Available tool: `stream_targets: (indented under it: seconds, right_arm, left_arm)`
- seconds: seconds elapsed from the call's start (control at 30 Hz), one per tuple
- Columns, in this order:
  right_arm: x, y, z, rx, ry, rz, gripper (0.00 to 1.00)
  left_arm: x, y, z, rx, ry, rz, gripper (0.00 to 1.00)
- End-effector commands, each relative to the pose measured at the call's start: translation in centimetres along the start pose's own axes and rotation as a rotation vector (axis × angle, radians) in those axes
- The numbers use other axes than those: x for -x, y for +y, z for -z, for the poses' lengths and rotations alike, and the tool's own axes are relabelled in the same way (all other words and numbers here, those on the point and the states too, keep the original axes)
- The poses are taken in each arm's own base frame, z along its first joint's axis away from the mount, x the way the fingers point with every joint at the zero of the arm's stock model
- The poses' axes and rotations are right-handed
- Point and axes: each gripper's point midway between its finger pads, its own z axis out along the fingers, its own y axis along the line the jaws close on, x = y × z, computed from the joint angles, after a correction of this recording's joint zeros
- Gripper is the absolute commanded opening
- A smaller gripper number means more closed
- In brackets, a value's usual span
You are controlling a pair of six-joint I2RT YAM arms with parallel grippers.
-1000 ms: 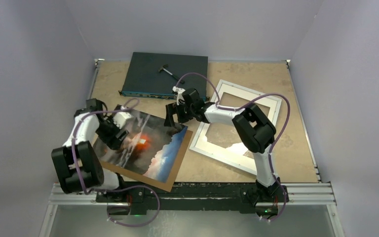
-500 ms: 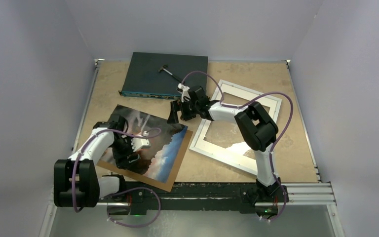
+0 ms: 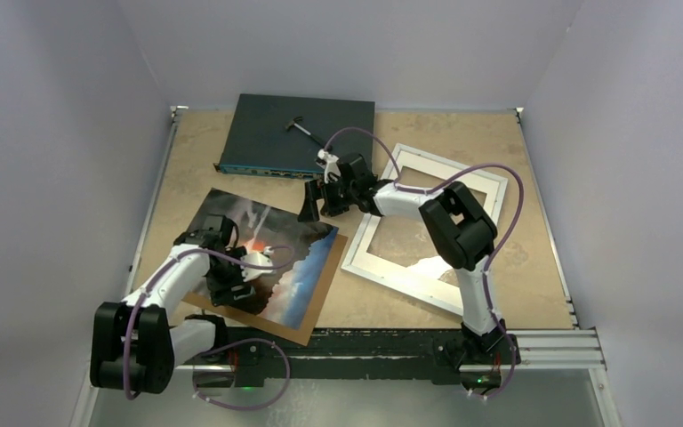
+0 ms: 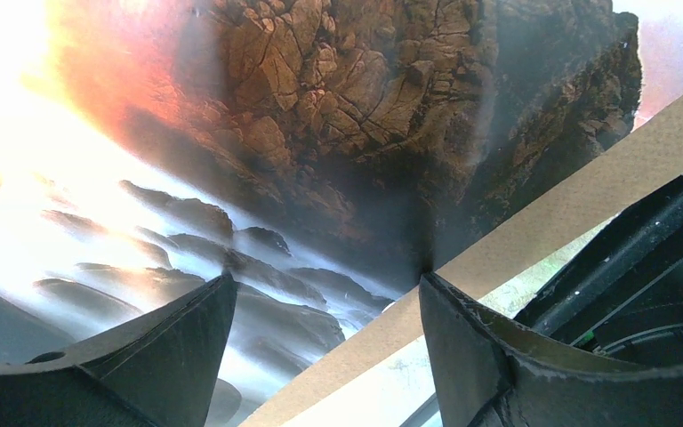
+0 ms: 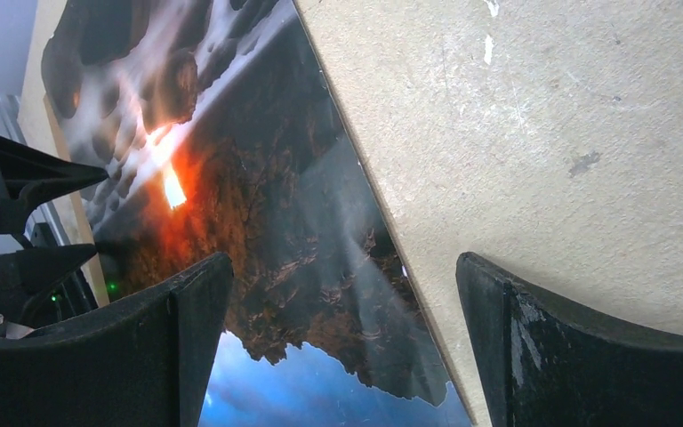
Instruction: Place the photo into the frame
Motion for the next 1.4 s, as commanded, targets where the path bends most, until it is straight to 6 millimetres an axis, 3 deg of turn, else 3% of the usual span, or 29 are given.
stream_targets:
  seconds: [0.0, 0.4, 0.7, 1.17, 1.37]
  right_arm:
    - [-0.7, -0.3, -0.5, 0.009, 0.041, -0.030, 0.99]
    - [-0.8, 0.2, -0.6, 0.050, 0.056, -0.051, 0.99]
    - [-1.3, 0.9, 0.3, 0.162, 0.110, -0.067, 0.99]
    - [-3.4, 2.0, 0.6, 0.217, 0.181, -0.047, 0.96]
    - [-2.4, 3.5, 1.5, 0.265, 0.159, -0.045, 0.94]
  left_arm:
    - [-0.2, 0.8, -0.6, 0.057, 0.011, -0.049, 0.74]
    - [1.0, 3.0, -0.9, 0.192, -0.046, -0.039, 0.73]
    - [0.9, 4.1, -2.1, 0.236, -0.037, -0.001, 0.71]
    - [0.9, 4.3, -2.6, 0.245, -0.033, 0.013, 0.69]
    - [0.8, 4.1, -2.9, 0.239, -0.025, 0.009, 0.69]
